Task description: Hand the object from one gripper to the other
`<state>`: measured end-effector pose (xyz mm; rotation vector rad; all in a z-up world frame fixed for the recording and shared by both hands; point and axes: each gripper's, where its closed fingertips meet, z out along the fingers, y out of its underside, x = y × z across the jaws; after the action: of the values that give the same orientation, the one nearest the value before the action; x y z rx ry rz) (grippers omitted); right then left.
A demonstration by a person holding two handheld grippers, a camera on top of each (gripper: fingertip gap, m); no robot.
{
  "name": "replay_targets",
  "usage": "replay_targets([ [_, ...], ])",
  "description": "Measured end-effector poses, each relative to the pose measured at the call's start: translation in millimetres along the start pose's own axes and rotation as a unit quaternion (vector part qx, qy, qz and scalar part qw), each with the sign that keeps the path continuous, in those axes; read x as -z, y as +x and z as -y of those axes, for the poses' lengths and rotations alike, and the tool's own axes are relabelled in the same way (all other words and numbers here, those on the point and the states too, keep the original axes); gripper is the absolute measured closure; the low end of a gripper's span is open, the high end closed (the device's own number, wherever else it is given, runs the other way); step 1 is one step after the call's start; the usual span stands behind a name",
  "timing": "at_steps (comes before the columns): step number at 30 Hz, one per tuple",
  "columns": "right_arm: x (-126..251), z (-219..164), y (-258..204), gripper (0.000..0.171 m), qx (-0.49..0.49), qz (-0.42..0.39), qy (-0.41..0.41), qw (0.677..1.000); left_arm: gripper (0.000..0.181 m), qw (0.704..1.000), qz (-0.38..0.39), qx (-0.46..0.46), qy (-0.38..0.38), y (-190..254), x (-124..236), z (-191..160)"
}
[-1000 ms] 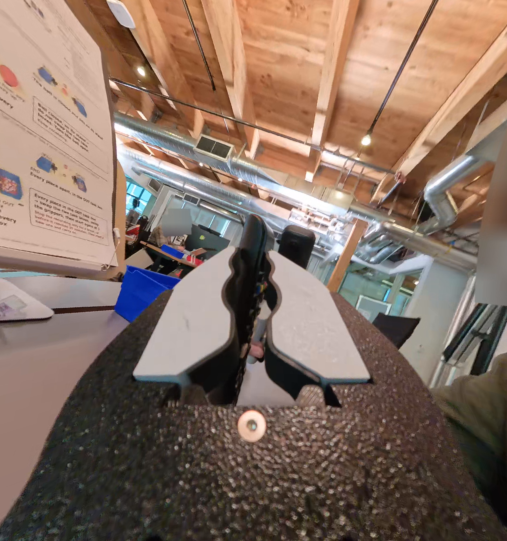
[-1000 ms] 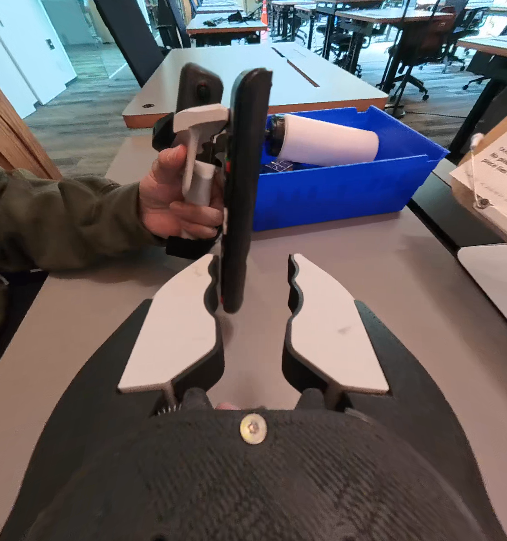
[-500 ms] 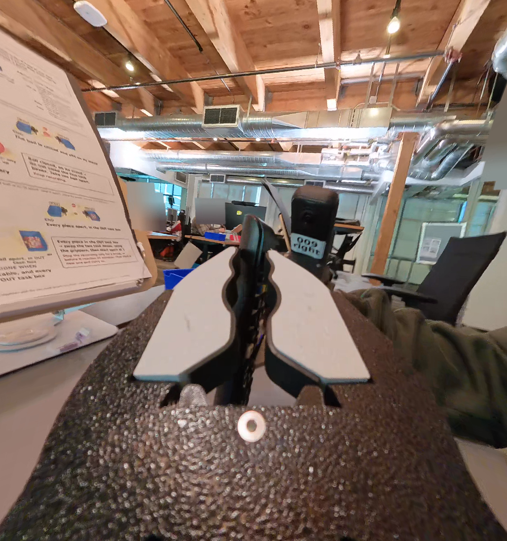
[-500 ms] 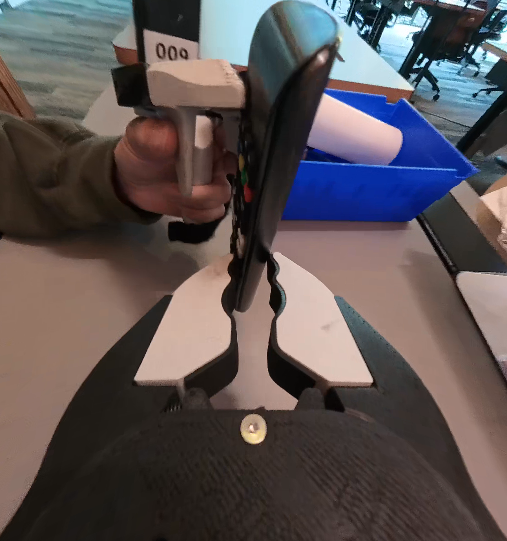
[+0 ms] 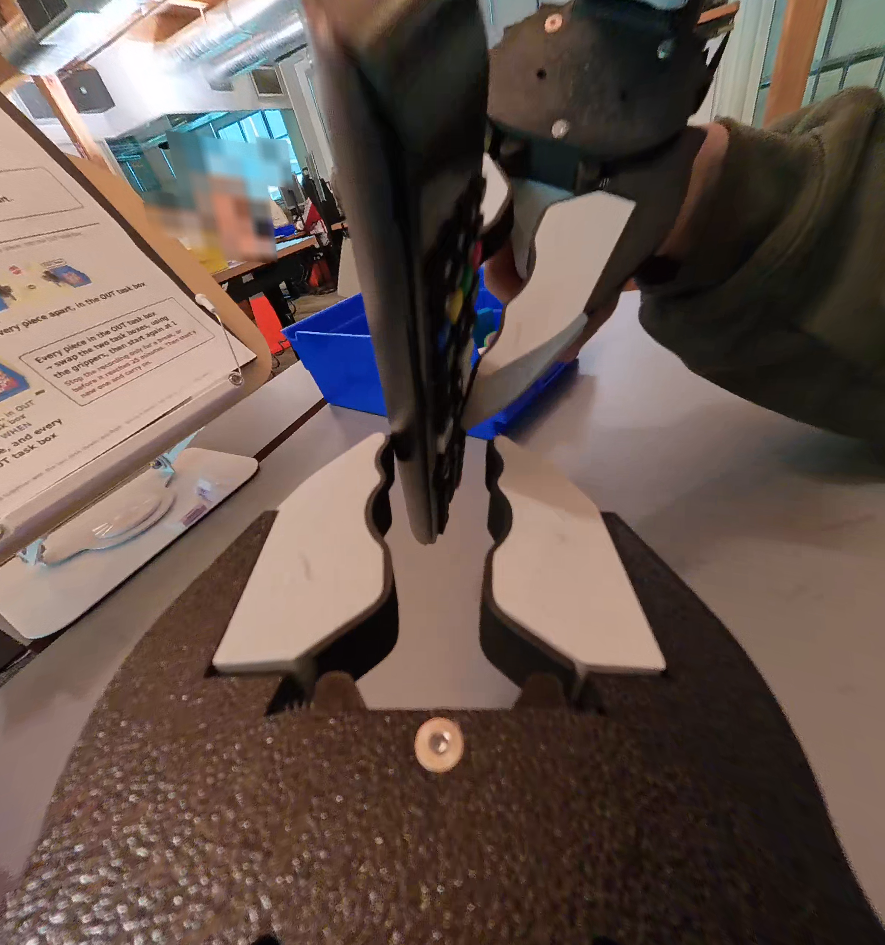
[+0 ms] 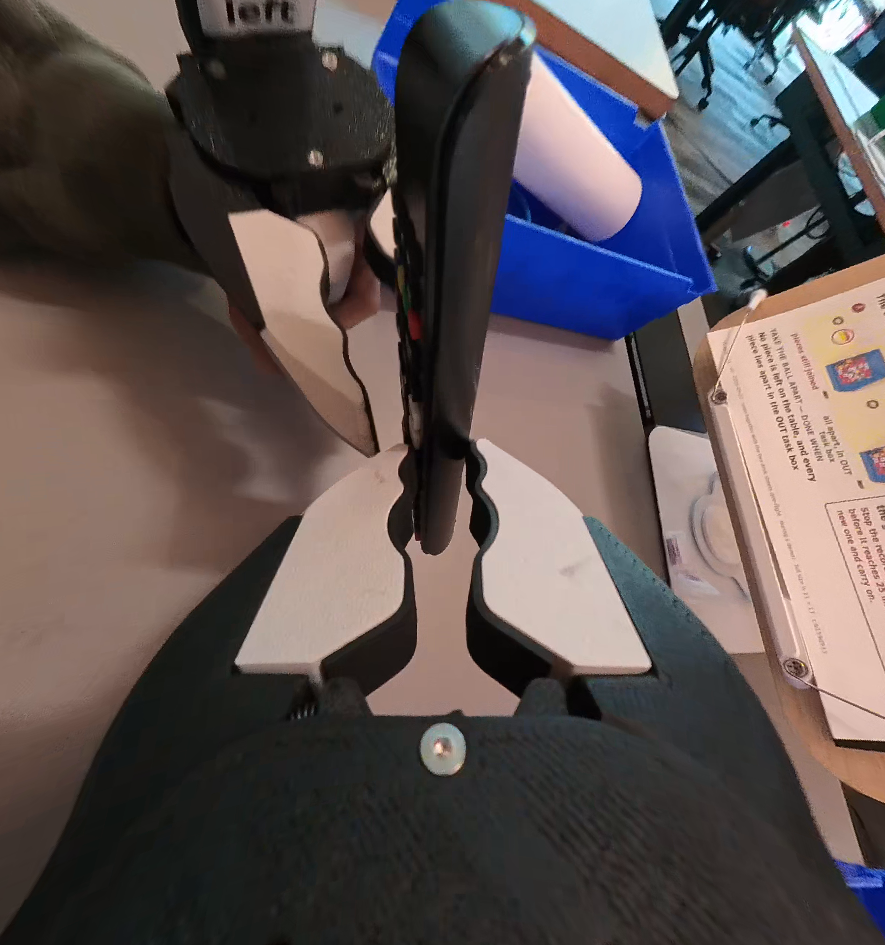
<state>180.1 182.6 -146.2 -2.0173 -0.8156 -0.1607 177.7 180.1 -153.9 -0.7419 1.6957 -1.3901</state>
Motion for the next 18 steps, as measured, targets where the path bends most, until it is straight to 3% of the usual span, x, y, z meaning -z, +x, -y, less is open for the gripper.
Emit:
replay_targets([
  [5,15,32,-2,0.153,-0.061,0.040,0.126,0.989,0.149,0.999,-0.018,0.042,0.001,4,-5,-6],
  [11,17,31,2,0.151,-0.081,0.039,0.164,0.982,0.157,0.999,-0.013,0.041,-0.008,-1,-3,-8],
  [13,20,34,16,0.135,-0.103,-0.001,0.180,0.978,0.157,0.998,0.002,0.060,-0.012,-6,-4,-8],
  [15,23,40,25,0.119,-0.146,-0.015,0.200,0.969,0.157,0.997,0.056,0.051,-0.015,-19,-1,-9],
  [18,20,54,30,0.100,-0.182,-0.033,0.223,0.957,0.157,0.978,0.200,-0.008,-0.064,-55,13,-15],
])
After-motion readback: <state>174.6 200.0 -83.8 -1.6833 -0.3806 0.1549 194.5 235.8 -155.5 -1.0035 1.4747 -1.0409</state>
